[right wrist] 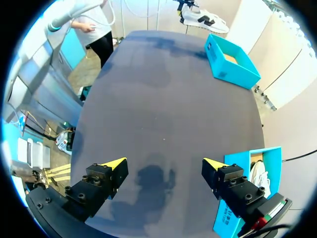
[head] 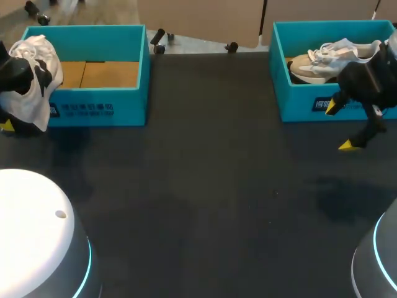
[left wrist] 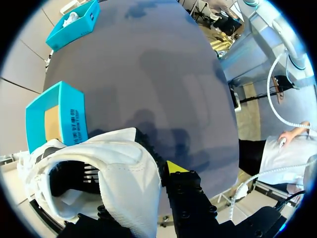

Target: Take the shoe out of the shoebox, open the shoe tongue, remove and reinsert the insole, then place the shoe into the shoebox

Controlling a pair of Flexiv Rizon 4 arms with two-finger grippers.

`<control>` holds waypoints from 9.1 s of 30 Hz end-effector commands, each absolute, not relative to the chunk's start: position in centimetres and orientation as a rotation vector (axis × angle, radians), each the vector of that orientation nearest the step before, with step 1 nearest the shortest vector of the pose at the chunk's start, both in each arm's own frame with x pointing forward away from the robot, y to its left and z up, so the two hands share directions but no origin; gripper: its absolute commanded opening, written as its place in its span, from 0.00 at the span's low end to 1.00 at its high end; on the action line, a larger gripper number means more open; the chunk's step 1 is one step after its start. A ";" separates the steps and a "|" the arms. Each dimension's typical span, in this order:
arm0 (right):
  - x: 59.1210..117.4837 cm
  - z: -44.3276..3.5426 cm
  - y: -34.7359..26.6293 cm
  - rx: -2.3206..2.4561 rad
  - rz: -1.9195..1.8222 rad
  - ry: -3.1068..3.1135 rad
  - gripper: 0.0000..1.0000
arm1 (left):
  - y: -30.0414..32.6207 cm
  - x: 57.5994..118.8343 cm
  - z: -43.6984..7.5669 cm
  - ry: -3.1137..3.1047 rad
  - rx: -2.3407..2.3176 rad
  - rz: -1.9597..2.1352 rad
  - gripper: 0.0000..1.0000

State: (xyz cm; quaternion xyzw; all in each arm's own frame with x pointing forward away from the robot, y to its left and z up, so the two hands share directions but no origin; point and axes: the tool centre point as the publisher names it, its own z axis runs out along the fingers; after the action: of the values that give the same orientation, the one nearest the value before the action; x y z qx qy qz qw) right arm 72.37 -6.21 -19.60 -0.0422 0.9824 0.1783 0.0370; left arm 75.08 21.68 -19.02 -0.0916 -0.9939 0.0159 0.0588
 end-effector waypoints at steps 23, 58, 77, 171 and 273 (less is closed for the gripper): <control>72.4 -19.7 -6.1 -0.129 0.544 3.017 1.00 | 29.8 84.4 -18.8 -3.004 -0.291 0.012 0.00; 72.4 -19.7 -6.1 -0.129 0.544 3.017 1.00 | 30.4 99.3 -22.7 -2.968 -0.342 -0.004 0.00; 72.4 -19.7 -6.1 -0.129 0.544 3.017 1.00 | 30.1 100.3 -21.9 -2.965 -0.348 -0.023 0.00; 72.4 -19.7 -6.1 -0.129 0.544 3.017 1.00 | 32.1 107.8 -22.9 -1.923 -2.401 -0.182 0.00; 72.4 -19.7 -6.1 -0.129 0.544 3.017 1.00 | 30.1 106.7 -39.7 -1.735 -2.311 -0.082 0.11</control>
State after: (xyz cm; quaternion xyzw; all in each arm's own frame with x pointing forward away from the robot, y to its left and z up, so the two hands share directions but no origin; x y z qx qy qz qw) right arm 72.37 -6.21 -19.60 -0.0422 0.9824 0.1783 0.0370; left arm 106.12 30.37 -38.98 -0.7924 -0.5968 -0.0328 0.1217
